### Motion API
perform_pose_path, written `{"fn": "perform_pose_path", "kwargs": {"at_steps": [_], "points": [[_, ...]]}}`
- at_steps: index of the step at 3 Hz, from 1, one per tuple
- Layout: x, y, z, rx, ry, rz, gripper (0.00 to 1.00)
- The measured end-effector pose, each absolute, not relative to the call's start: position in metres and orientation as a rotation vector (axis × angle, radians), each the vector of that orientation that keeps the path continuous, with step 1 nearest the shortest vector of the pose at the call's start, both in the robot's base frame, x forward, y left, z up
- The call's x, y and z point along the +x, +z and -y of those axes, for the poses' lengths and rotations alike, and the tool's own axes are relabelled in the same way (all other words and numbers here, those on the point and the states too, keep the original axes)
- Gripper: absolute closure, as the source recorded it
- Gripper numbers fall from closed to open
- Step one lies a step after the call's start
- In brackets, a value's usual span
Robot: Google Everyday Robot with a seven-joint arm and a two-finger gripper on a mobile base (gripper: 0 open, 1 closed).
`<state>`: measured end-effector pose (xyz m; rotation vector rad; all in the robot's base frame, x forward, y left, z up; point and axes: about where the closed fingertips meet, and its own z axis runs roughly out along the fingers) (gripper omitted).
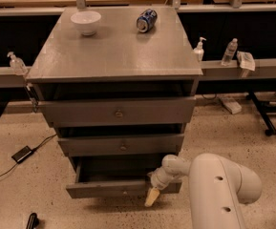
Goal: Open bottom drawer
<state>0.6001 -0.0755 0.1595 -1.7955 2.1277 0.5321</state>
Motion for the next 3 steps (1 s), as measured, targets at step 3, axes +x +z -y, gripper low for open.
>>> {"fn": "perform_pose_path", "kwargs": {"at_steps": [3], "points": [[0.575,0.151,0.083,-1.807,0.520,-2.193,0.09]]}}
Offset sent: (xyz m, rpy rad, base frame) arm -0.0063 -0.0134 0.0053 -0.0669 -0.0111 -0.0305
